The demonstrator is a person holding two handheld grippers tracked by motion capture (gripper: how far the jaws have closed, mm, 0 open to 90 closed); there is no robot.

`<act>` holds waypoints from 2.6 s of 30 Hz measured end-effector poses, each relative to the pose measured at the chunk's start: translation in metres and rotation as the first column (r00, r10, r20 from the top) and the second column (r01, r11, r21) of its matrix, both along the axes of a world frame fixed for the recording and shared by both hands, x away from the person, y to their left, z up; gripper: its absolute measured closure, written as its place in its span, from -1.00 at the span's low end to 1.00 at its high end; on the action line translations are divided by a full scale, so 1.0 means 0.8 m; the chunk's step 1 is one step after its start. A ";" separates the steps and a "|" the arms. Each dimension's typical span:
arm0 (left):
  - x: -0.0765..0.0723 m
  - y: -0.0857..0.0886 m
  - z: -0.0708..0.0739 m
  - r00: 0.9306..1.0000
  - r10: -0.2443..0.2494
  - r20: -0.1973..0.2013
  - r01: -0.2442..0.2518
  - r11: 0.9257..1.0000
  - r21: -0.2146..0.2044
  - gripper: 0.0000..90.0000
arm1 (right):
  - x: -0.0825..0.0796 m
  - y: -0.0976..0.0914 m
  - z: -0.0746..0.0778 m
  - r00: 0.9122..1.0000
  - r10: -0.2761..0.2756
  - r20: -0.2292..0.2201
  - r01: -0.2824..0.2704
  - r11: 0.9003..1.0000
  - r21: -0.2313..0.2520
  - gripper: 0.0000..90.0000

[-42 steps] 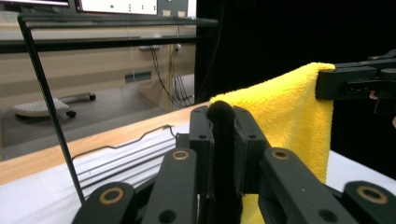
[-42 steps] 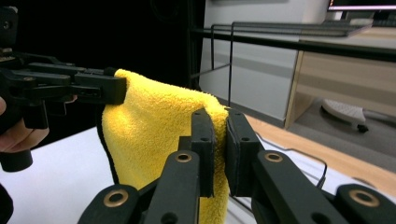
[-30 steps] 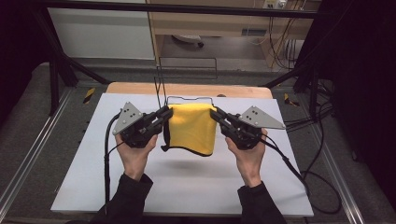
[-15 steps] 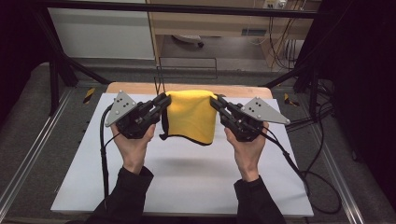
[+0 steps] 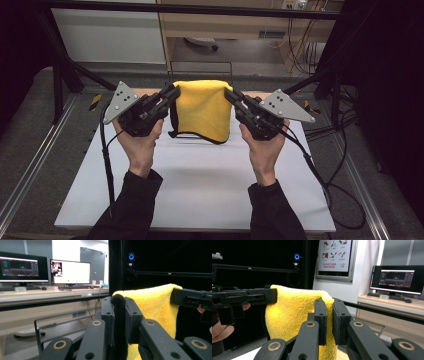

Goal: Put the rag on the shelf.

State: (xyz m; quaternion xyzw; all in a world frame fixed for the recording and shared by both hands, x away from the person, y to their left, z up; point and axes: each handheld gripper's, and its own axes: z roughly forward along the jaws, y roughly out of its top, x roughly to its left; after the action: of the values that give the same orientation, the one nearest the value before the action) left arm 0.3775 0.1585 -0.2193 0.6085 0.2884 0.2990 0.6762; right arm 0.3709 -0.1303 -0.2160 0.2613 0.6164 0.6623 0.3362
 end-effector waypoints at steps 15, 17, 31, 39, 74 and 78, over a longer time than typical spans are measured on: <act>0.013 0.004 0.040 0.999 0.014 0.050 -0.013 1.000 -0.028 0.77 | 0.010 0.008 0.040 0.998 -0.011 0.063 0.011 1.000 0.007 0.87; 0.014 0.004 0.045 0.998 0.016 0.056 -0.015 1.000 -0.024 0.77 | 0.012 0.009 0.046 0.998 -0.014 0.069 0.014 1.000 0.005 0.87; 0.038 0.003 0.080 0.997 0.032 0.072 -0.029 0.999 -0.035 0.77 | 0.038 0.012 0.082 0.995 -0.035 0.093 0.035 0.999 0.006 0.86; 0.055 0.002 0.101 0.997 0.026 0.071 -0.022 0.998 -0.051 0.77 | 0.055 0.013 0.104 0.993 -0.048 0.105 0.048 0.999 0.004 0.87; 0.152 -0.002 0.124 0.998 0.062 0.028 -0.062 0.998 -0.022 0.77 | 0.143 0.022 0.128 0.992 -0.108 0.065 0.110 0.994 -0.013 0.86; 0.164 -0.001 0.116 0.999 0.052 0.012 -0.051 0.998 -0.030 0.77 | 0.150 0.022 0.125 0.991 -0.120 0.060 0.122 0.992 -0.026 0.86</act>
State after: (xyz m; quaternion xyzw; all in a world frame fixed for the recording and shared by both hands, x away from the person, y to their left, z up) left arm 0.5084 0.1575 -0.1266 0.5886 0.3039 0.3160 0.6792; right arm 0.4910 -0.1126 -0.1160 0.2740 0.5990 0.6389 0.3974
